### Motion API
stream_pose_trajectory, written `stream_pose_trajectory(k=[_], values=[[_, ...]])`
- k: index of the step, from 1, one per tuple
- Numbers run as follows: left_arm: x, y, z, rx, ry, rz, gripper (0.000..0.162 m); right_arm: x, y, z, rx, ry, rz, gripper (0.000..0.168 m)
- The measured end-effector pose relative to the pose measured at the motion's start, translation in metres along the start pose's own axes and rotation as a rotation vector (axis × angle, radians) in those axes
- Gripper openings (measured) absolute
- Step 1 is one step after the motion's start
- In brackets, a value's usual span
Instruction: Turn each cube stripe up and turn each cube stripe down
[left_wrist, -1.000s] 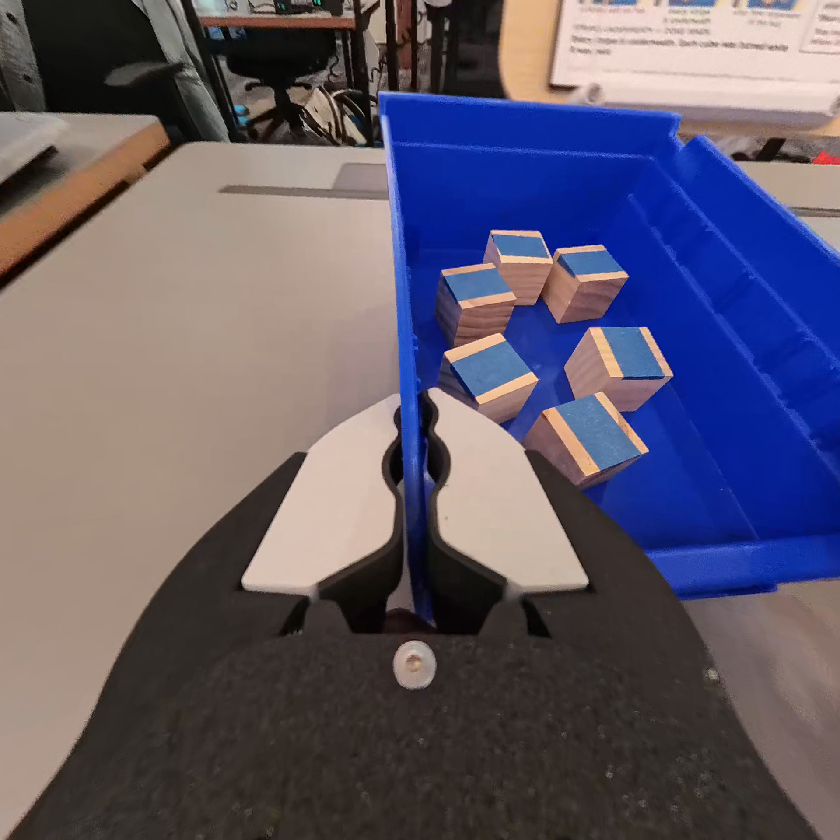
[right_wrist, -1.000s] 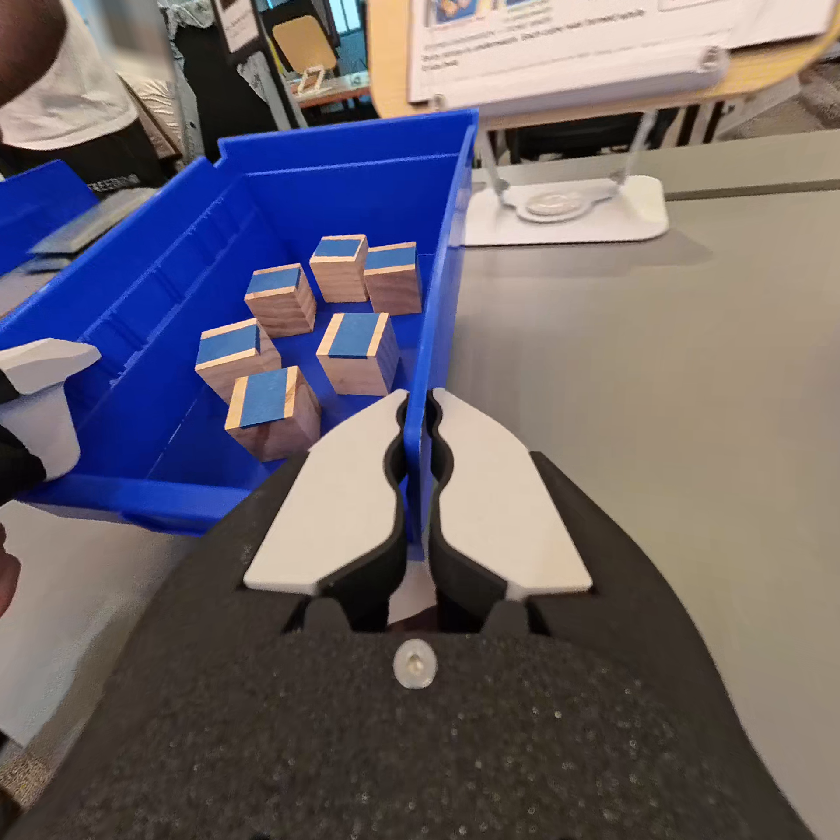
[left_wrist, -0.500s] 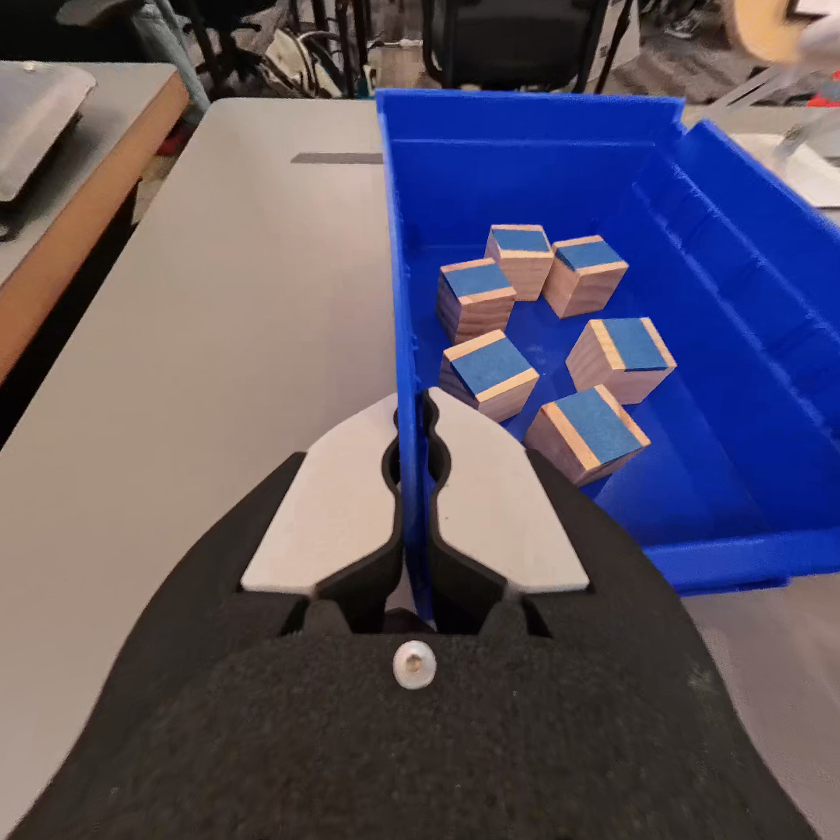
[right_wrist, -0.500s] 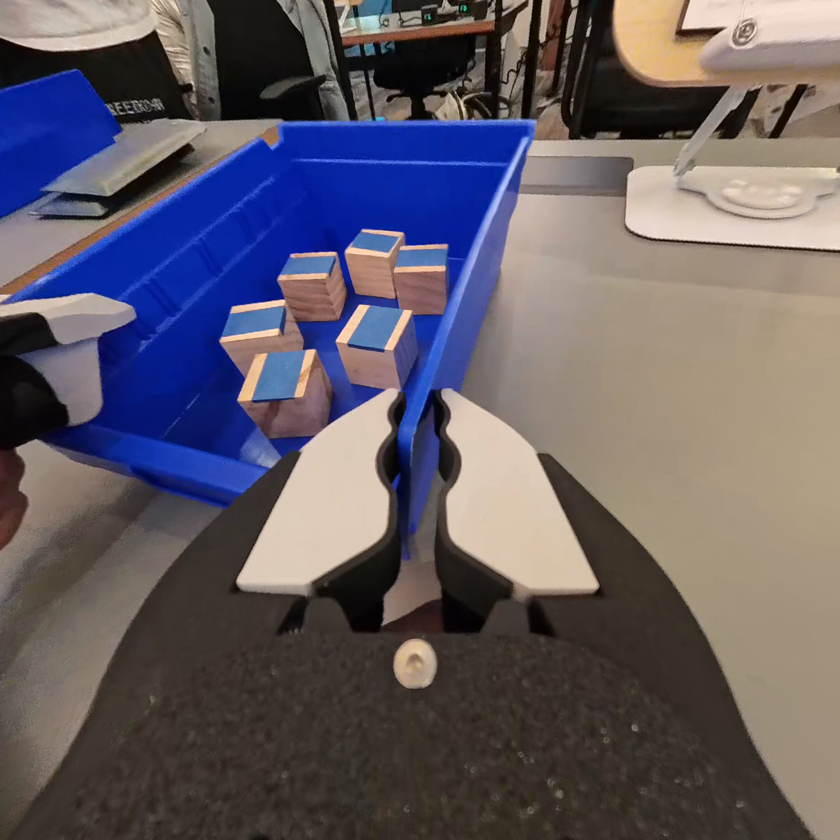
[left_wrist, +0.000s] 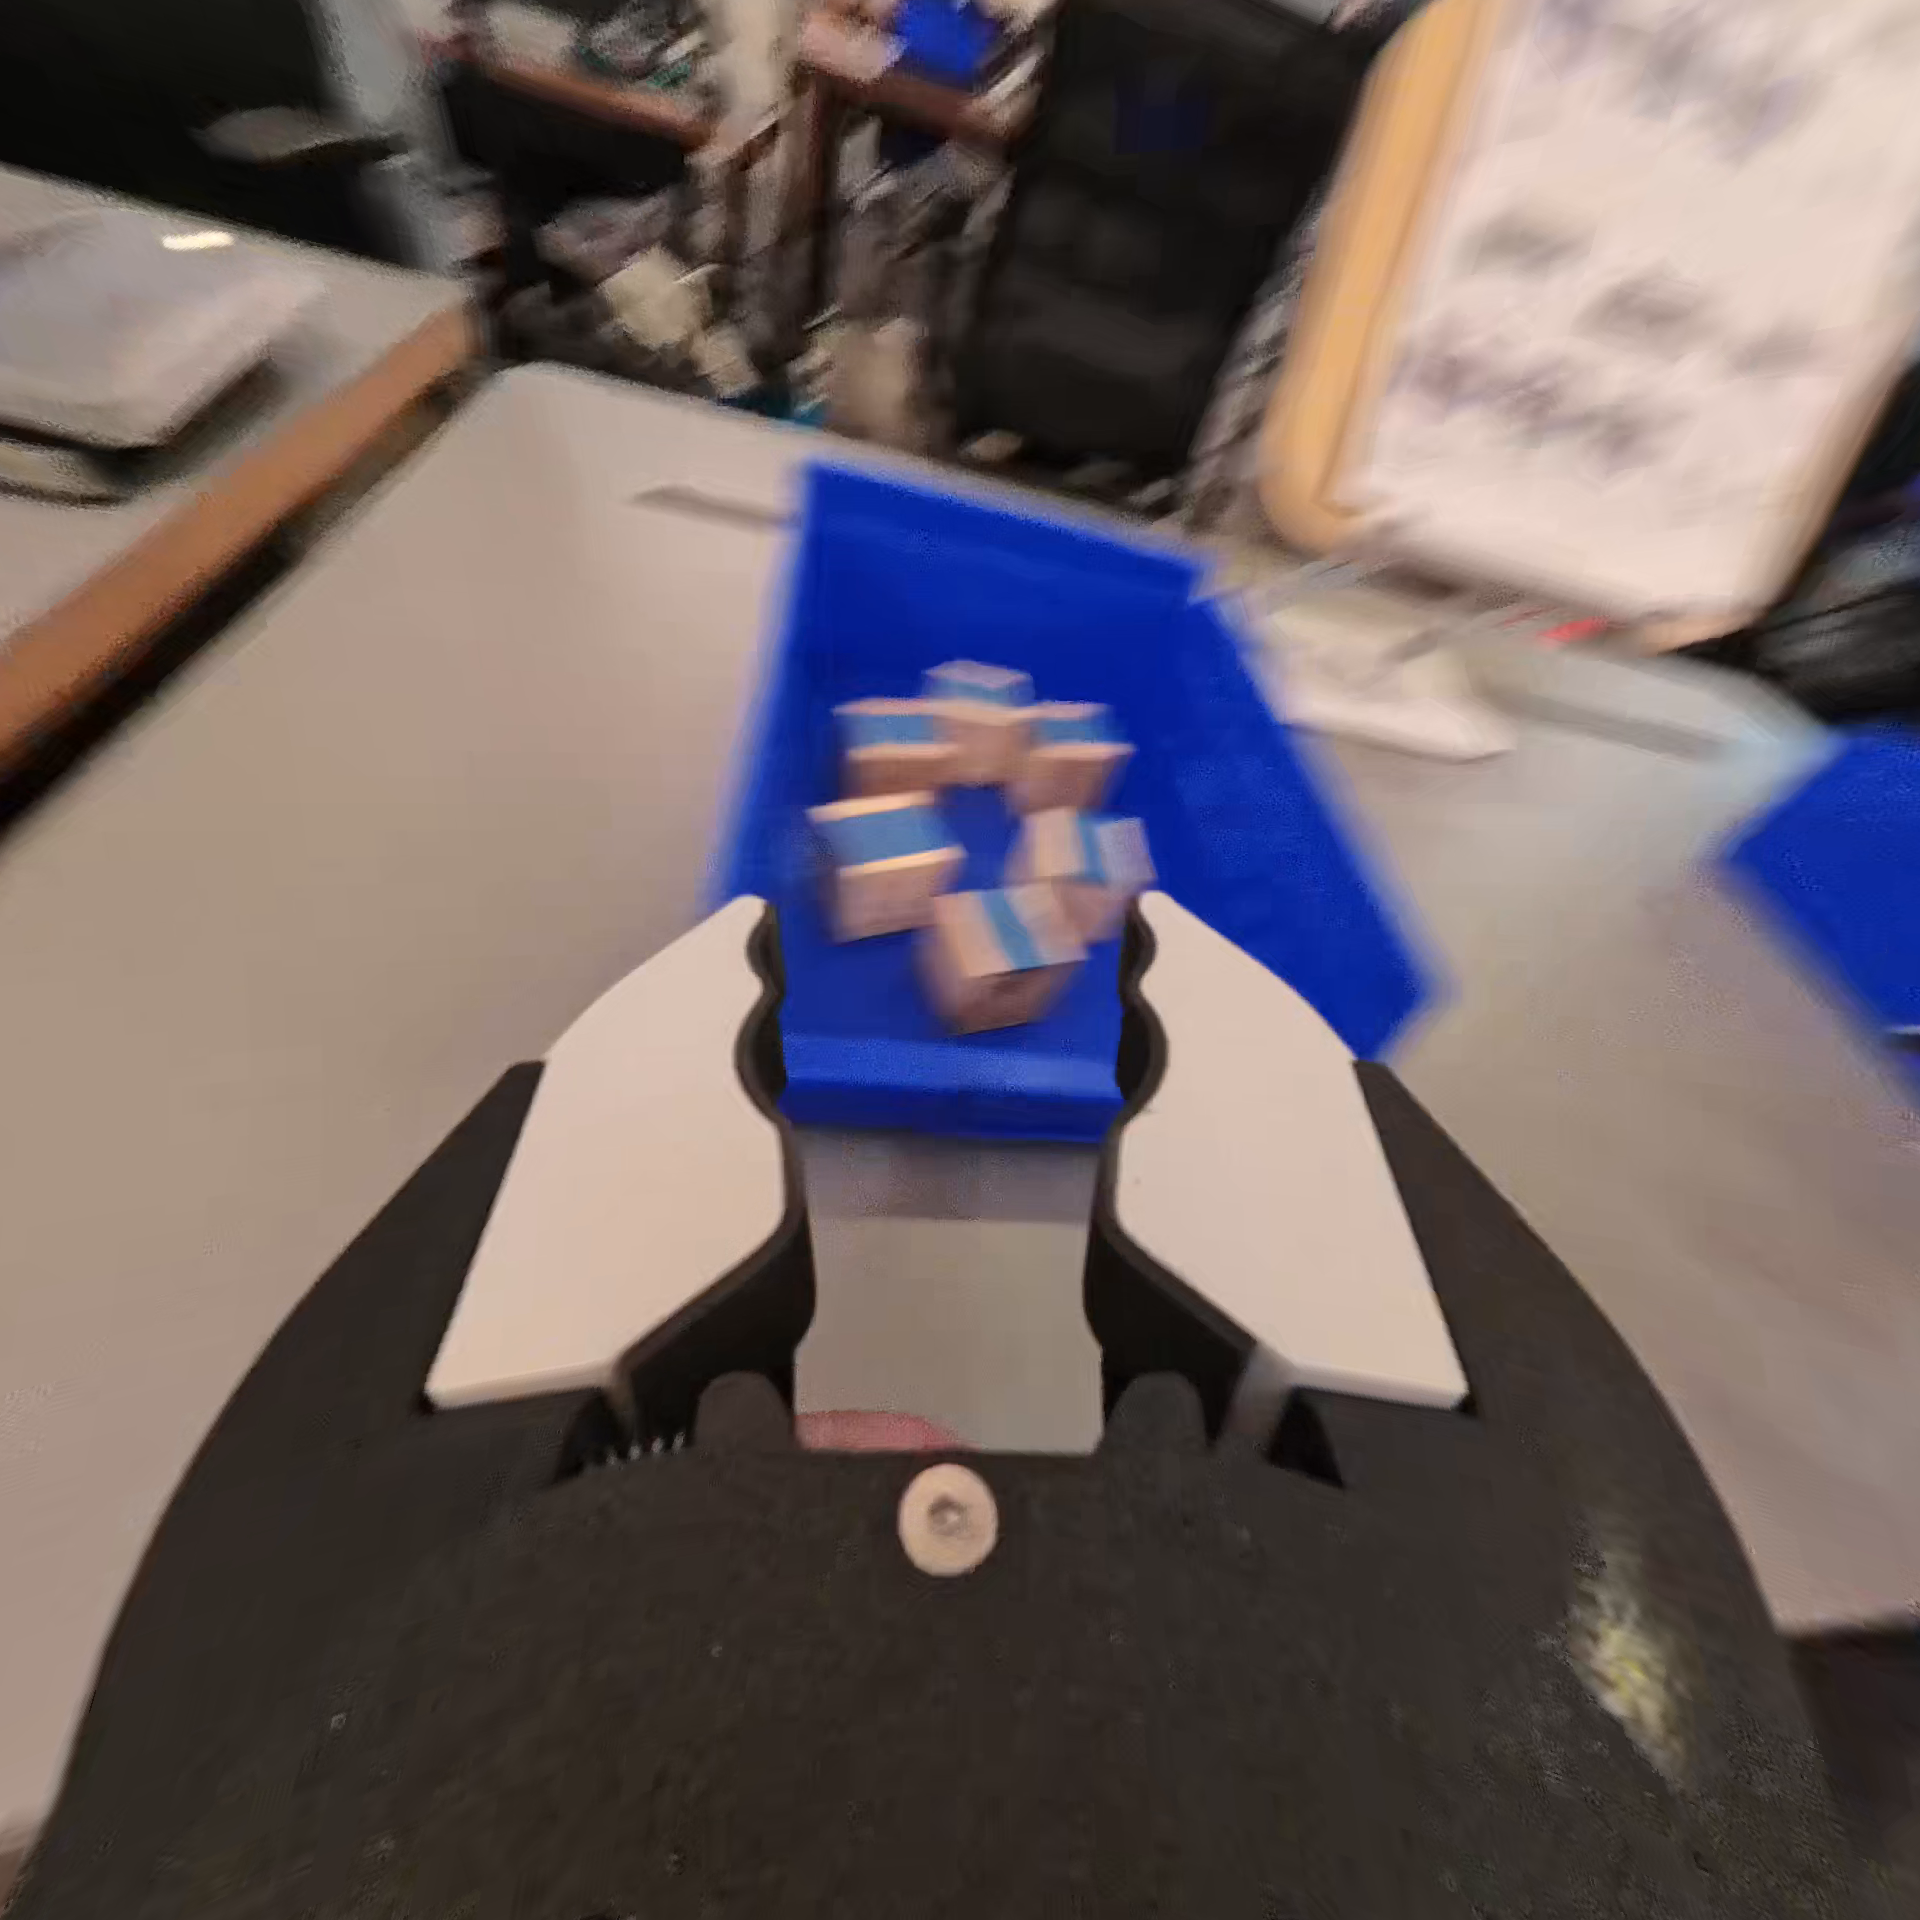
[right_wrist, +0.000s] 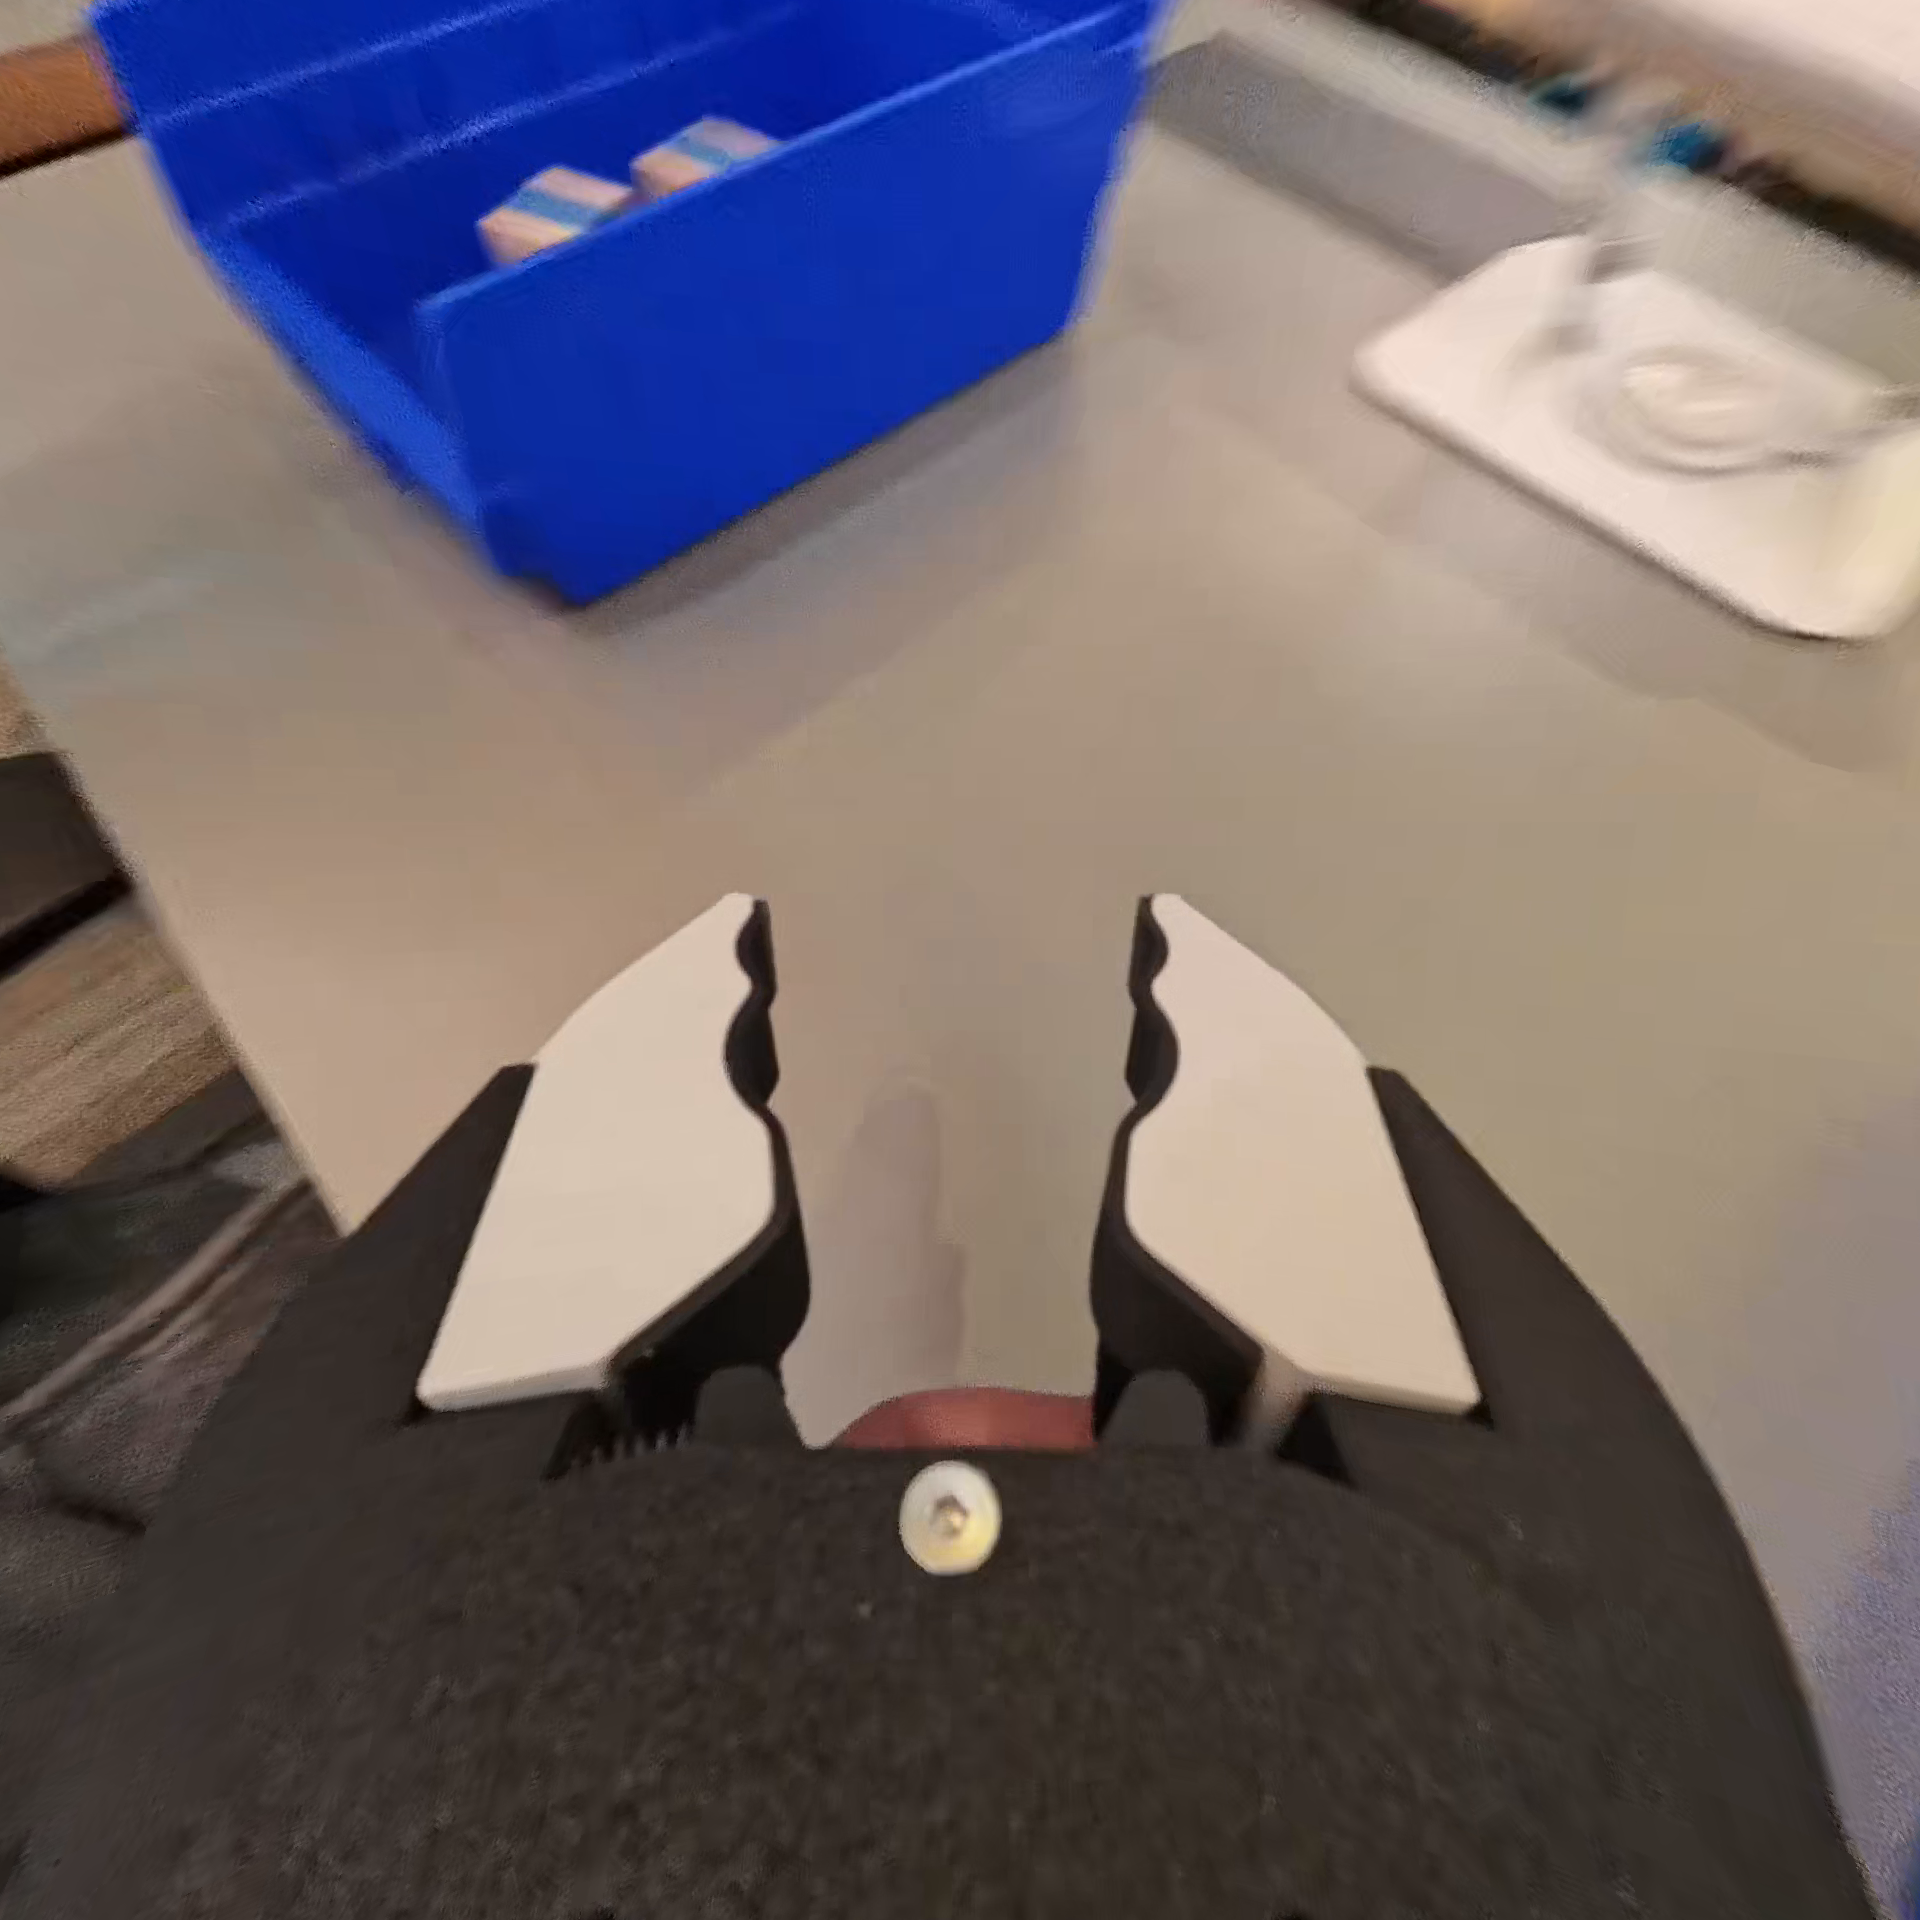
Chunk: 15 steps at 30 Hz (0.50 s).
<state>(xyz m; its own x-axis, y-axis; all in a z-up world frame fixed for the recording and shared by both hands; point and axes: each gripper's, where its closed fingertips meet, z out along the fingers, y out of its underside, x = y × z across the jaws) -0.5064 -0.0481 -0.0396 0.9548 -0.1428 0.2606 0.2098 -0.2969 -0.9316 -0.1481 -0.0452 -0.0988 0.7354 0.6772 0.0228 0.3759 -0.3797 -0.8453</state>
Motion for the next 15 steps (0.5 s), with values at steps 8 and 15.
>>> stream_pose_trajectory(k=[8,15], values=[[0.181,0.097,0.035,-0.272,0.304,0.094,0.056,0.081,0.061,-0.098,0.319,0.165,0.247,0.062],[0.185,0.111,0.034,-0.137,0.212,0.232,0.057,0.086,0.078,-0.11,0.278,0.264,0.154,0.06]])
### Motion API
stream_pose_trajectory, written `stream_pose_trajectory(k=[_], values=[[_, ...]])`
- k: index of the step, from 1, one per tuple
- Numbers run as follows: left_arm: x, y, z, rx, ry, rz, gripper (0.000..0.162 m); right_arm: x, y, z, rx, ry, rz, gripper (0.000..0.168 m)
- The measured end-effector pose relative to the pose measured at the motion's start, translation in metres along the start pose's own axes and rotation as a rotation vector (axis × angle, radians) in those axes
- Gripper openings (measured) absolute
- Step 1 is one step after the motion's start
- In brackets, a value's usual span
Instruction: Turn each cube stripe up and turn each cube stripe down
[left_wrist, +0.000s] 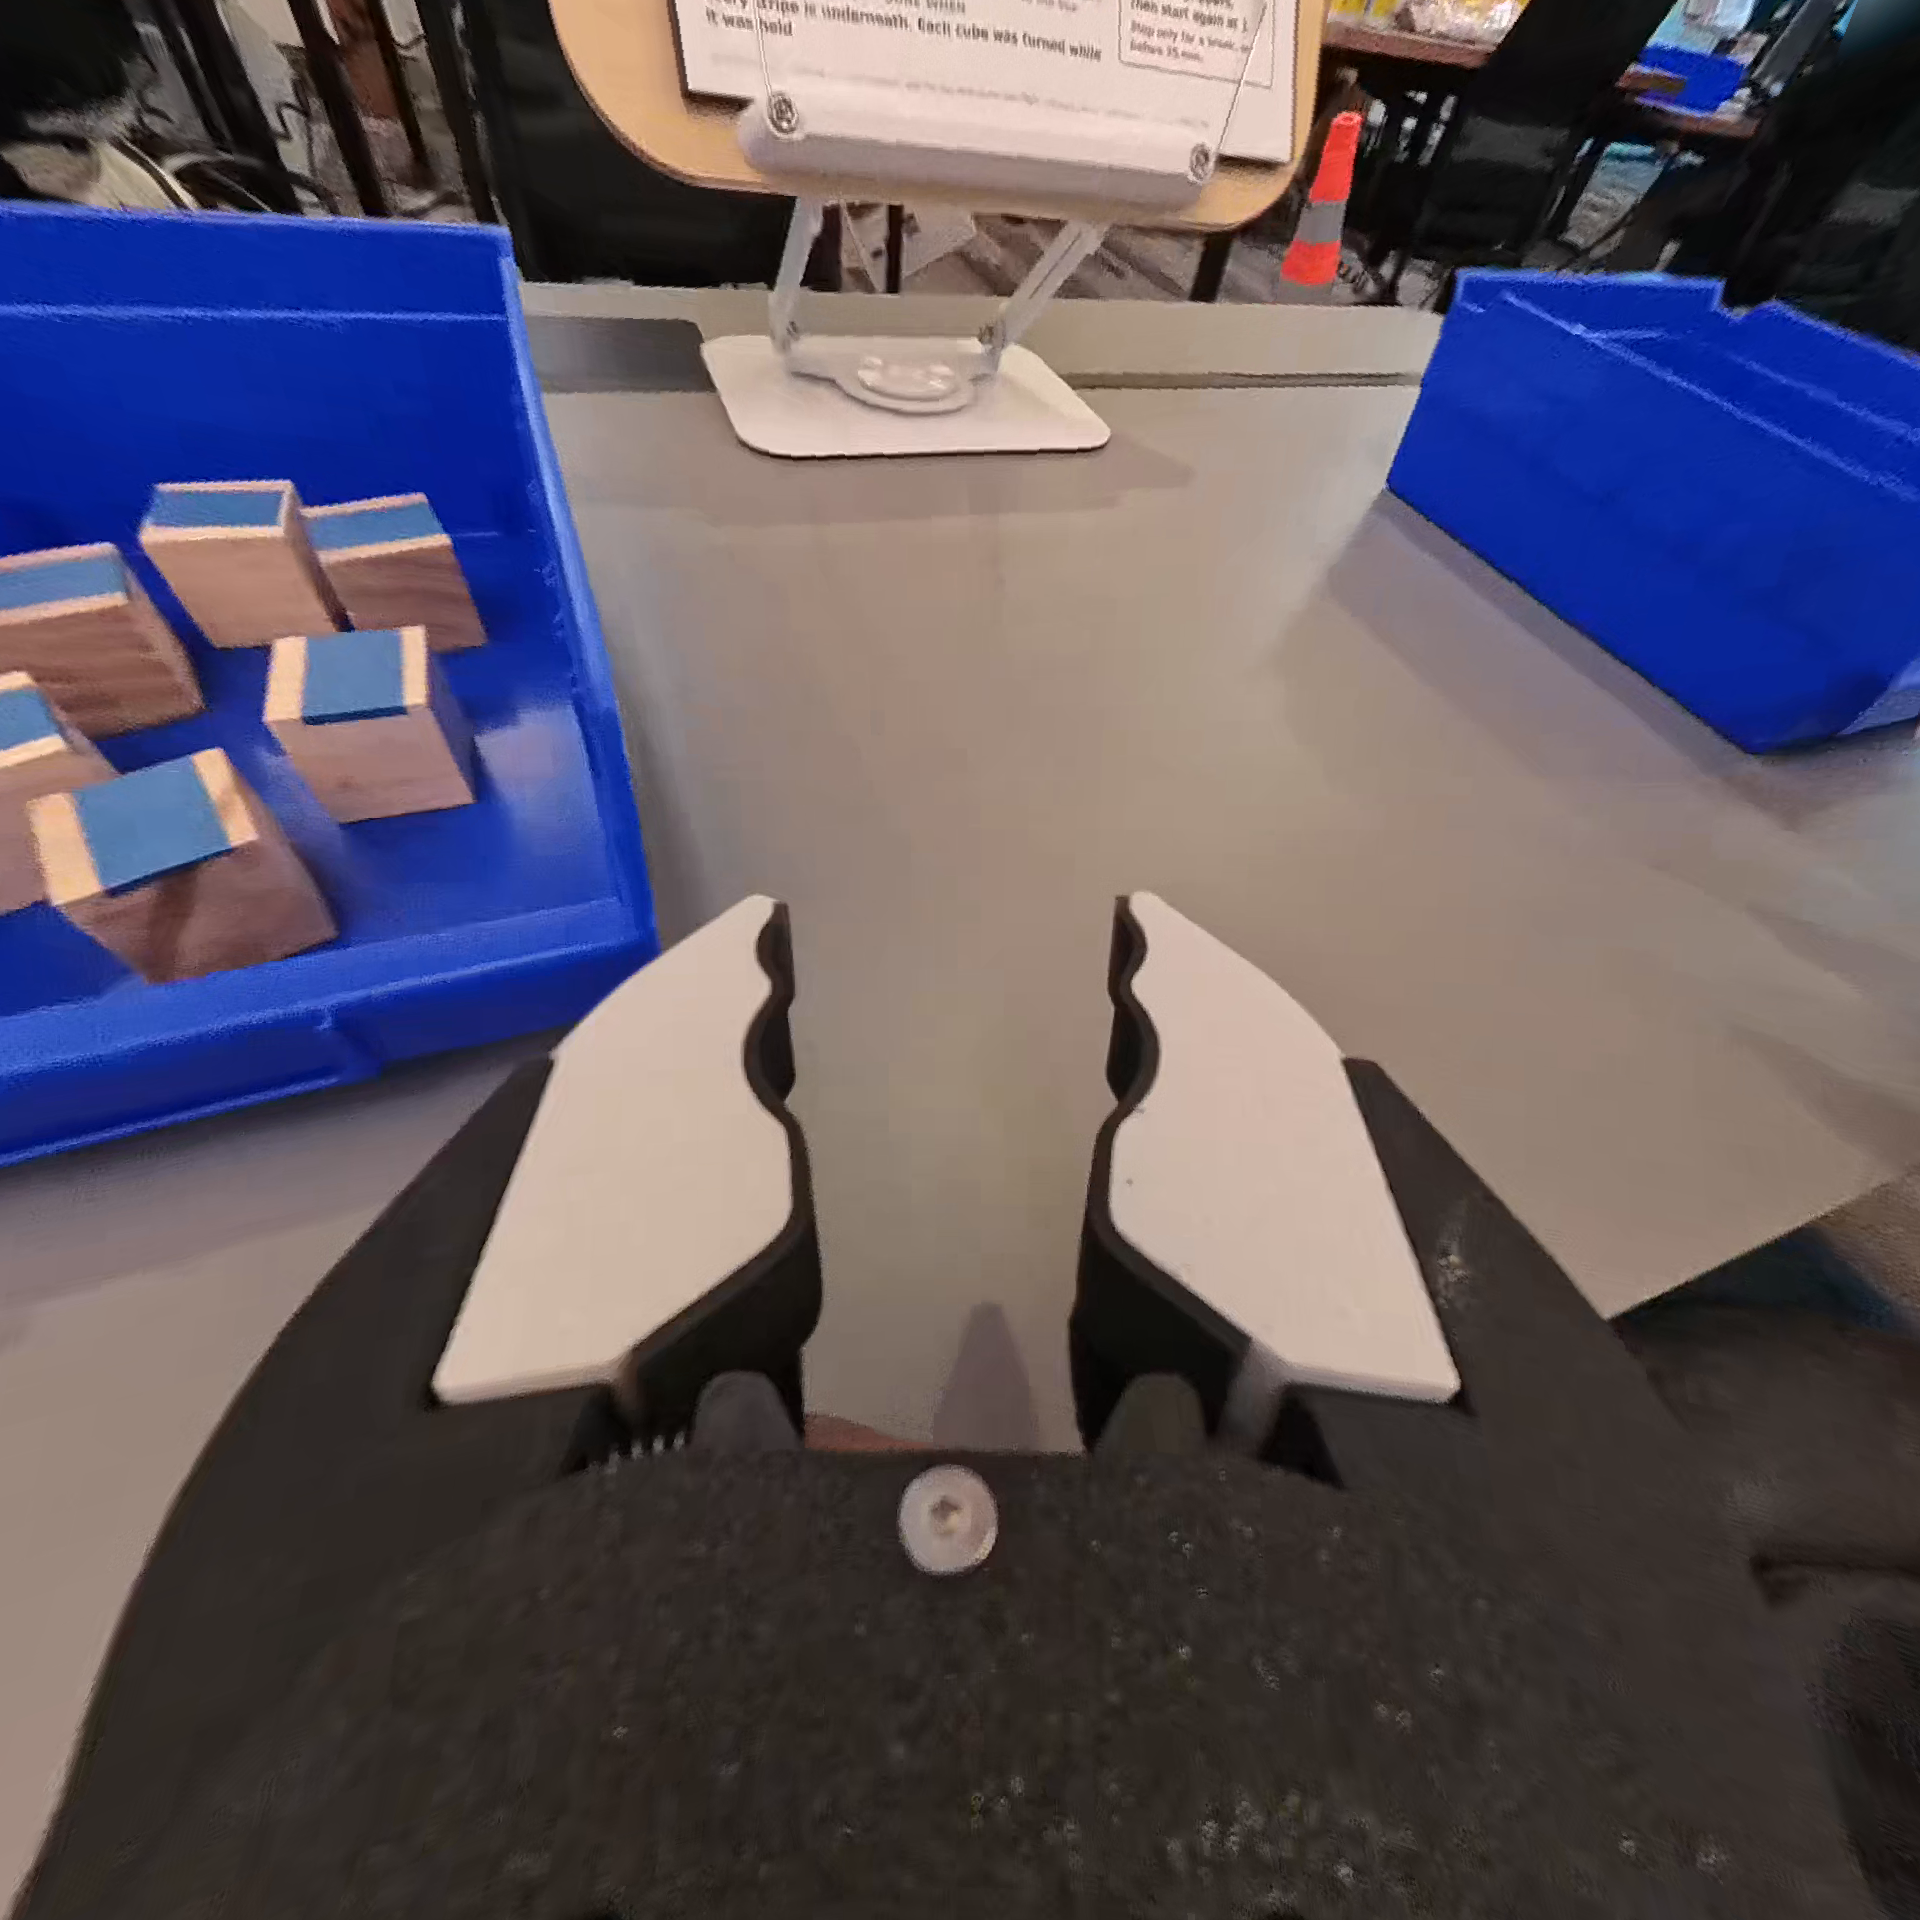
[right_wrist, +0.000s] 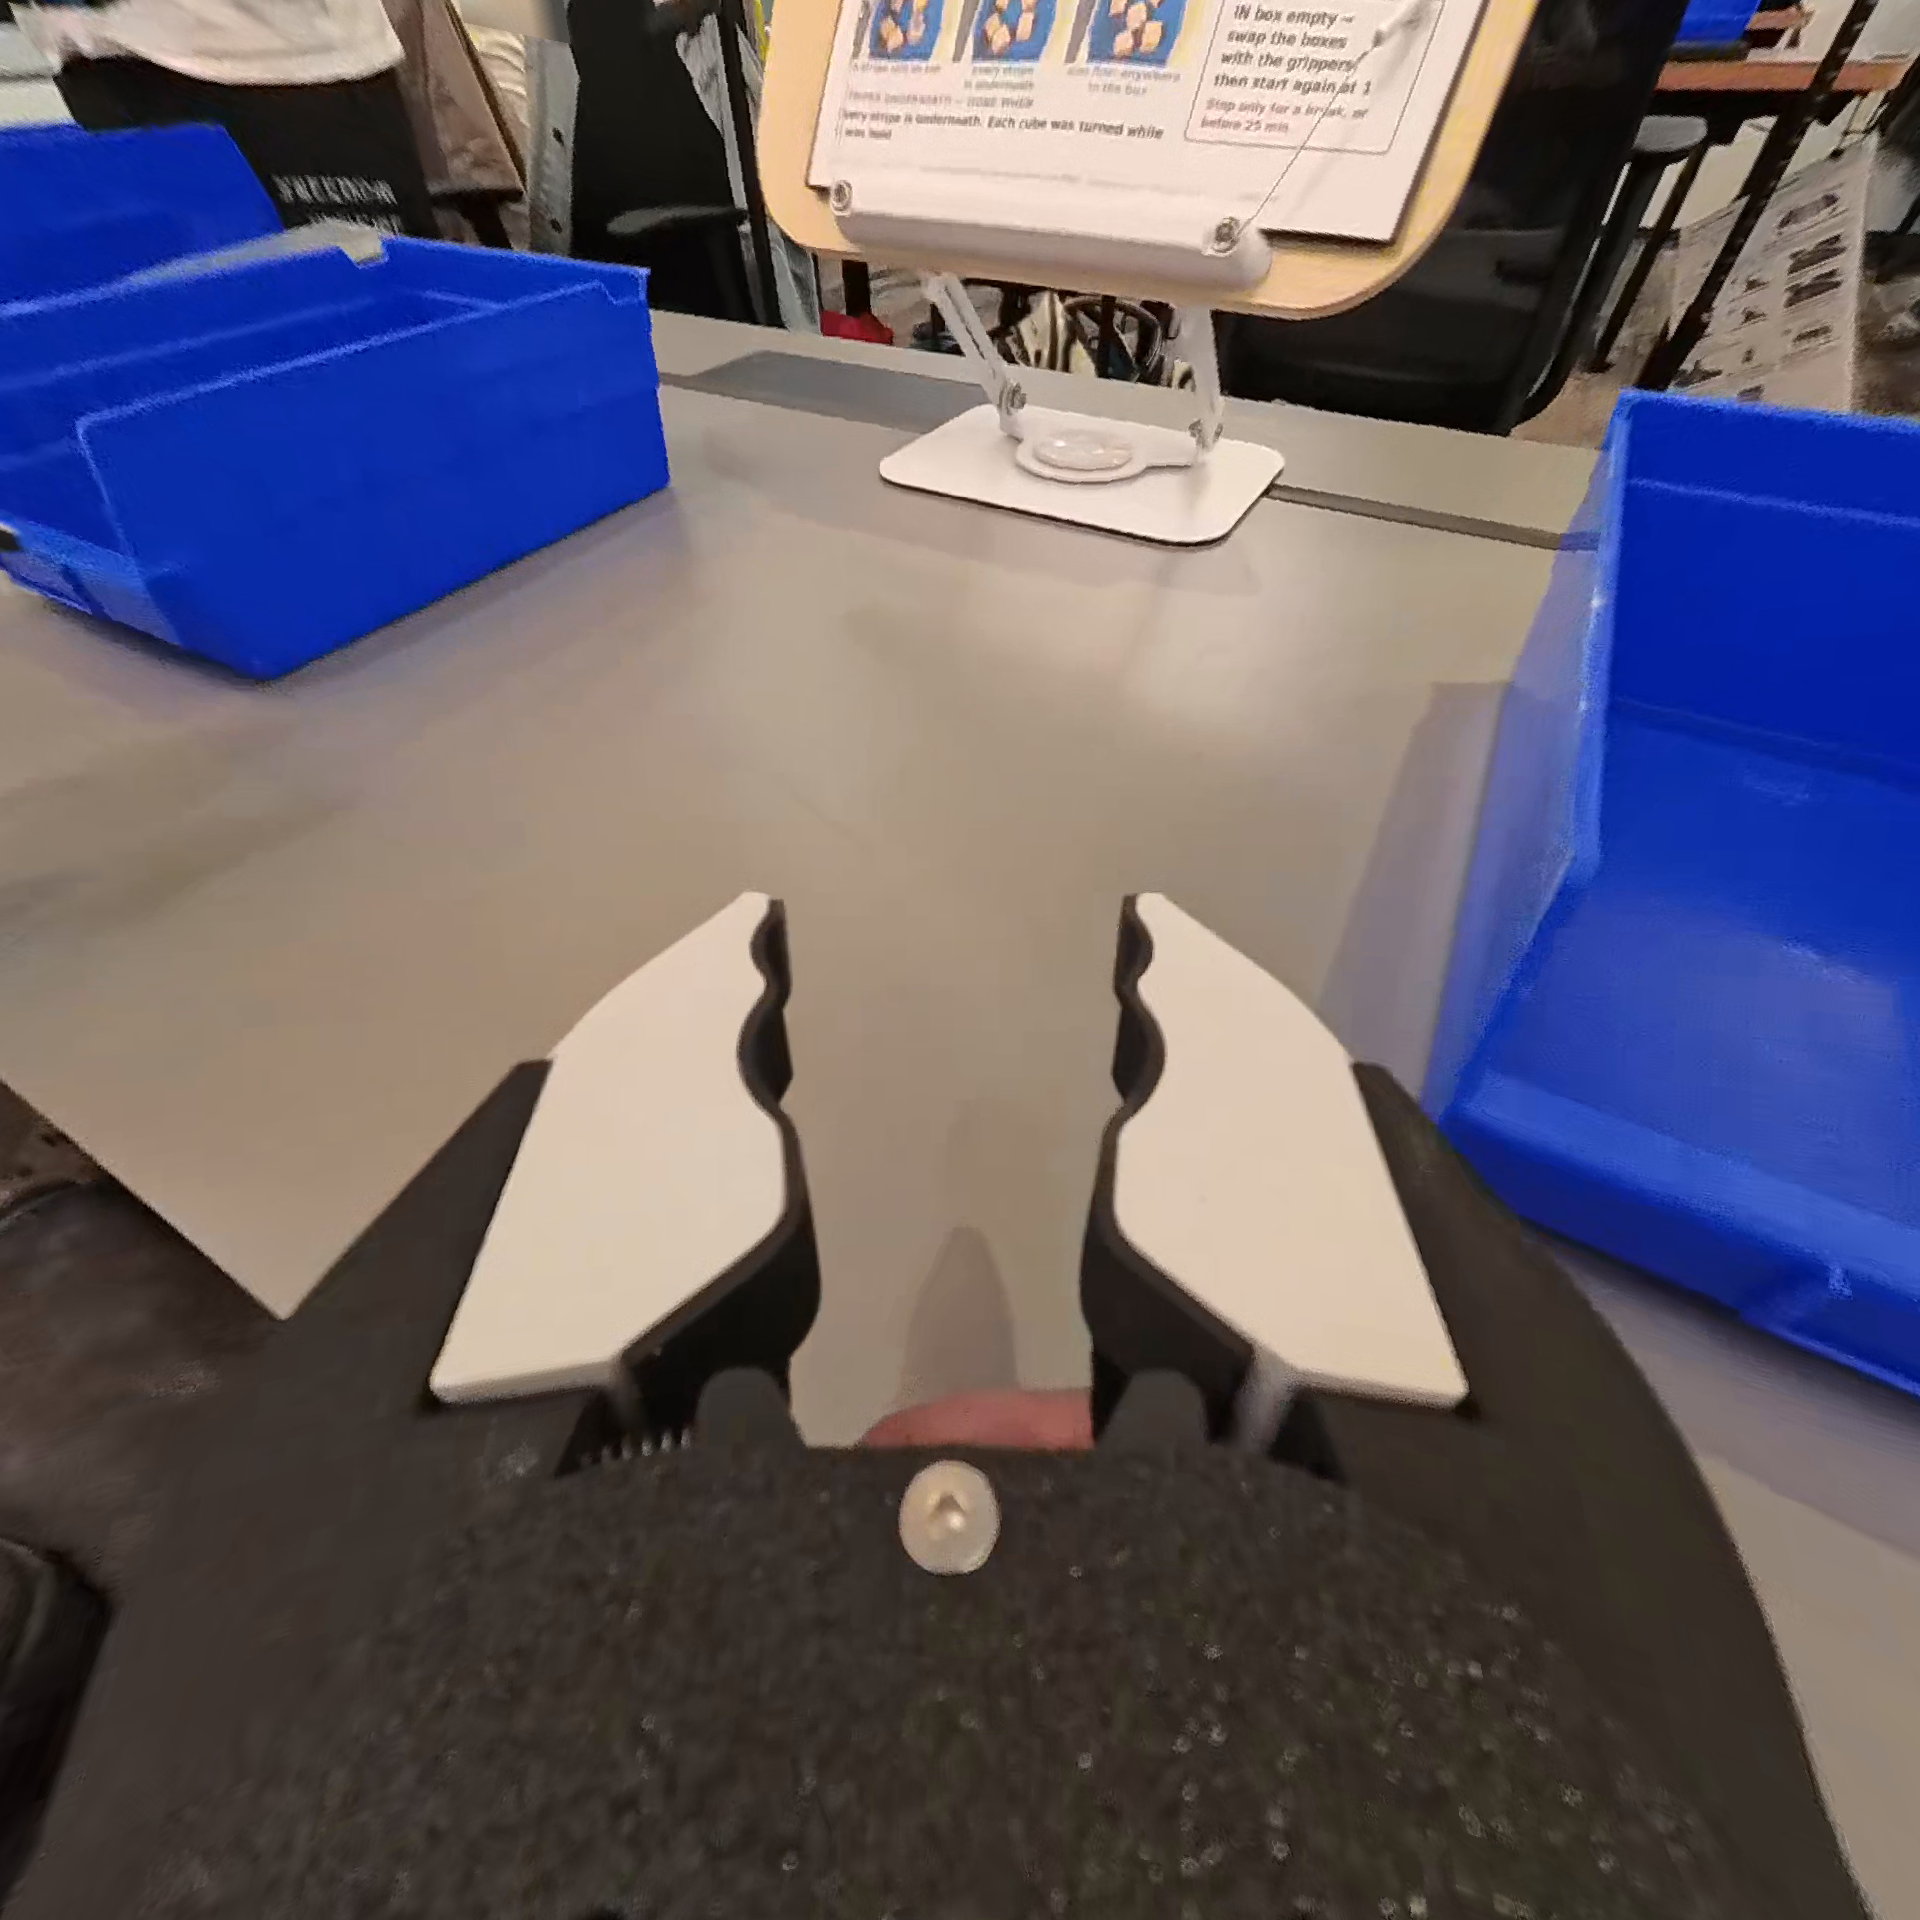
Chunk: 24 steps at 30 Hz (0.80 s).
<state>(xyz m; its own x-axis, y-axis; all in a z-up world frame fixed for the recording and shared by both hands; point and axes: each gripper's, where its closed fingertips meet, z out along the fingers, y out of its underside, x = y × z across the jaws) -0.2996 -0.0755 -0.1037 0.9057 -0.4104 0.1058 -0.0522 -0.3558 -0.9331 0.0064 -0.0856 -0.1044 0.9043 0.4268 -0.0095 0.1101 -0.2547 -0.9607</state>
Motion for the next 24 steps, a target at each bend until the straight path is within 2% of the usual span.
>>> stream_pose_trajectory(k=[4,7,10,12,17,21,24], values=[[0.004,0.005,-0.006,-0.023,0.045,0.018,0.06,-0.003,0.007,0.005,-0.029,-0.013,0.011,0.058],[0.003,-0.012,-0.024,-0.012,0.12,0.119,0.056,-0.004,0.008,0.005,-0.048,-0.026,0.023,0.057],[-0.028,-0.042,-0.04,-0.075,0.167,0.266,0.052,-0.003,0.007,0.005,-0.044,-0.041,0.034,0.057],[-0.057,-0.056,-0.036,-0.195,0.201,0.381,0.06,-0.006,0.011,0.007,-0.06,-0.064,0.059,0.057],[-0.123,-0.042,0.02,-0.575,0.299,0.79,0.062,-0.014,0.019,0.013,-0.093,-0.087,0.049,0.056],[-0.143,-0.026,0.068,-0.743,0.433,0.954,0.062,-0.017,0.025,0.016,-0.117,-0.096,0.049,0.054],[-0.152,-0.014,0.096,-0.832,0.498,0.973,0.061,-0.018,0.024,0.016,-0.115,-0.104,0.086,0.053]])
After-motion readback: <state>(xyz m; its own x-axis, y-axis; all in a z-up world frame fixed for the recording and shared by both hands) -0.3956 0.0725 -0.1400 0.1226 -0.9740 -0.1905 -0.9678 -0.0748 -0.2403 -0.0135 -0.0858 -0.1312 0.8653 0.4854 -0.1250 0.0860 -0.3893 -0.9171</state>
